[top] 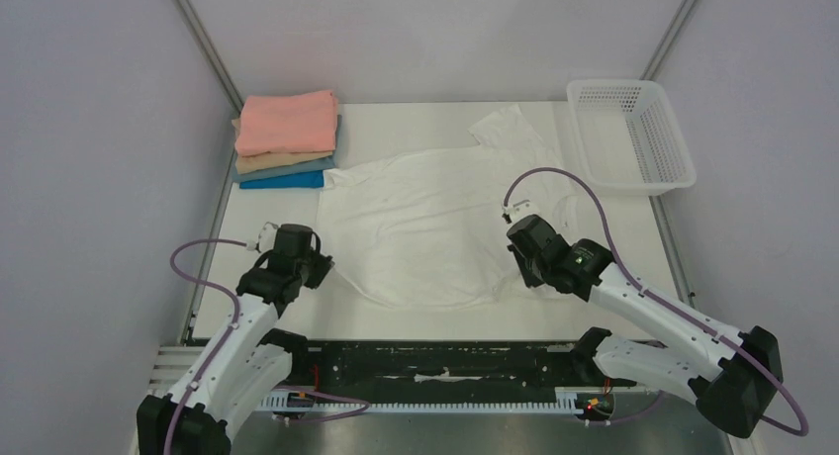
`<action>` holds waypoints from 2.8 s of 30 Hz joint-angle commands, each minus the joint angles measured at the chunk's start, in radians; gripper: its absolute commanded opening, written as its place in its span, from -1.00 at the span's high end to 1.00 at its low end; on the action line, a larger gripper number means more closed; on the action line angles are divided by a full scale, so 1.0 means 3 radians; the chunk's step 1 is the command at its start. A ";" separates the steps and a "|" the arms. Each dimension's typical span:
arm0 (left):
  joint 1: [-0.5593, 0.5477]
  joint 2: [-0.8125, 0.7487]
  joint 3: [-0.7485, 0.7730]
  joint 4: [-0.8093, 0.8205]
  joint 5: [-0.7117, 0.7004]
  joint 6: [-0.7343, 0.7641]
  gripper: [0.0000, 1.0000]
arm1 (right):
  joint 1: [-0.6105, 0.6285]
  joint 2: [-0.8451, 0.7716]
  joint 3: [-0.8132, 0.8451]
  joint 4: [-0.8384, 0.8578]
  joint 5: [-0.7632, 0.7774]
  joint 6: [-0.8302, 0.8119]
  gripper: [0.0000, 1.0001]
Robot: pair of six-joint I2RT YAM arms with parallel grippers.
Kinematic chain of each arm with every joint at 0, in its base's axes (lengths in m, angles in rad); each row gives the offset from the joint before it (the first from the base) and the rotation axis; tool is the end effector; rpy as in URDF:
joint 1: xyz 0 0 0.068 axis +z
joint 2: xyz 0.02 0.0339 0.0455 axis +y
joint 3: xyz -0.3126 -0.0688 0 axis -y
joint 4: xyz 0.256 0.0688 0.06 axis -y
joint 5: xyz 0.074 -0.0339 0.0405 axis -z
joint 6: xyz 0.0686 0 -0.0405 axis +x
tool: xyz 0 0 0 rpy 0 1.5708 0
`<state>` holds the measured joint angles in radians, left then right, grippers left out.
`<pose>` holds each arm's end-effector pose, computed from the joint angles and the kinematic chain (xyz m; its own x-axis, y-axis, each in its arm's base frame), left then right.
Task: Fold and stack the t-shirts
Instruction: Grab the side of the flattened tshirt closest away from the robot with both arms, then fold the flattened tshirt in 1/3 of the way
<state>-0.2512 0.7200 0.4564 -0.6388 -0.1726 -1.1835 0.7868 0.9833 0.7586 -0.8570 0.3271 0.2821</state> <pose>0.1342 -0.0223 0.1997 -0.4184 -0.8344 -0.3589 -0.6503 0.5510 -0.5229 0.1391 0.1083 0.2525 -0.7557 -0.3845 -0.5302 -0.3682 0.9189 -0.1416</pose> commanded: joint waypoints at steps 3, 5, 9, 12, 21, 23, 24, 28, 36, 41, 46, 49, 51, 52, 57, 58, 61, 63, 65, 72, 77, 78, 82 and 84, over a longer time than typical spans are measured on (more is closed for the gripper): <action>0.0018 0.0397 0.0381 0.0526 -0.0376 0.0163 0.95 | -0.0351 0.0181 0.0286 0.0574 0.0298 -0.0284 1.00; 0.0055 0.0483 0.0428 0.0572 -0.0440 0.0185 0.96 | -0.0428 0.0243 0.0348 0.0621 0.0302 -0.0356 1.00; 0.0226 0.0566 0.0501 0.0655 -0.0478 0.0270 0.95 | -0.0563 0.0279 0.0454 0.0734 0.0449 -0.0500 1.00; 0.0301 0.0648 0.0499 0.0787 -0.0419 0.0310 0.95 | -0.0618 0.0270 0.0477 0.0926 0.0440 -0.0683 1.00; 0.0395 0.1035 0.0510 0.1138 -0.0239 0.0359 0.96 | -0.0779 0.0716 0.0691 0.1412 0.0281 -0.1344 1.00; 0.0417 0.1082 0.0524 0.1183 -0.0268 0.0361 0.96 | -0.0820 0.0862 0.0797 0.1420 0.0210 -0.1389 1.00; 0.0423 0.1112 0.0535 0.1195 -0.0280 0.0363 0.96 | -0.0835 0.0935 0.0845 0.1417 0.0210 -0.1431 1.00; 0.0462 0.1233 0.0581 0.1274 -0.0314 0.0427 0.95 | -0.0925 0.1172 0.0989 0.1422 0.0205 -0.1504 1.00; 0.0563 0.1644 0.0640 0.1492 -0.0238 0.0482 0.96 | -0.1112 0.1649 0.1186 0.1571 0.0137 -0.1525 1.00; 0.0616 0.1931 0.0733 0.1486 -0.0217 0.0504 0.90 | -0.1202 0.2178 0.1457 0.1678 0.0115 -0.1563 0.95; 0.0667 0.2026 0.1018 0.1150 -0.0433 0.0679 -0.39 | -0.1319 0.2965 0.2184 0.1531 0.0155 -0.1670 0.60; 0.0673 0.1960 0.1221 0.0926 -0.0497 0.0814 -0.57 | -0.1380 0.3343 0.2731 0.1479 0.0513 -0.1790 -0.33; 0.0665 0.1888 0.1312 0.0848 -0.0402 0.0899 -0.59 | -0.1401 0.3476 0.3026 0.1420 0.0757 -0.1810 -0.51; 0.0667 0.1845 0.1326 0.0838 -0.0323 0.0928 -0.60 | -0.1407 0.3483 0.3110 0.1352 0.0778 -0.1800 -0.58; 0.0635 0.1761 0.1230 0.1040 0.0366 0.1066 -0.63 | -0.1403 0.2697 0.2251 0.1593 0.0394 -0.1473 -0.96; 0.0600 0.1792 0.1176 0.1129 0.0527 0.1066 -0.63 | -0.1400 0.2453 0.1989 0.1693 0.0255 -0.1345 -0.96; 0.0461 0.1998 0.1059 0.1458 0.0859 0.1041 -0.64 | -0.1401 0.1819 0.1017 0.2117 -0.0546 -0.0952 -0.96; 0.0385 0.2230 0.1035 0.1661 0.1065 0.1046 -0.64 | -0.1401 0.1566 0.0403 0.2680 -0.1177 -0.0668 -0.96; 0.0340 0.2484 0.1059 0.1809 0.1240 0.1026 -0.65 | -0.1382 0.1509 0.0043 0.3104 -0.1549 -0.0510 -0.96; 0.0270 0.3070 0.1060 0.1902 0.1414 0.1021 -0.67 | -0.1372 0.1890 -0.0145 0.3342 -0.1644 -0.0180 -0.96; 0.0265 0.2864 0.0669 0.1850 0.1366 0.0984 -0.68 | -0.1371 0.1587 -0.0735 0.3304 -0.1584 0.0018 -0.96; 0.0265 0.2763 0.0591 0.1831 0.1362 0.0959 -0.68 | -0.1366 0.1465 -0.0881 0.3290 -0.1564 0.0040 -0.96; 0.0237 0.2252 0.0210 0.1671 0.1281 0.0923 -0.69 | -0.1360 0.0819 -0.1392 0.3019 -0.1446 0.0265 -0.96; 0.0215 0.1962 0.0037 0.1496 0.1231 0.0899 -0.69 | -0.1324 0.0501 -0.1626 0.2870 -0.1498 0.0331 -0.96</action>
<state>-0.1715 1.4155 0.5785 -0.0025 0.2379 -0.9085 0.3771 1.2602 0.3985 0.1574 -0.1230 0.2913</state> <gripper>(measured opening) 0.841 0.979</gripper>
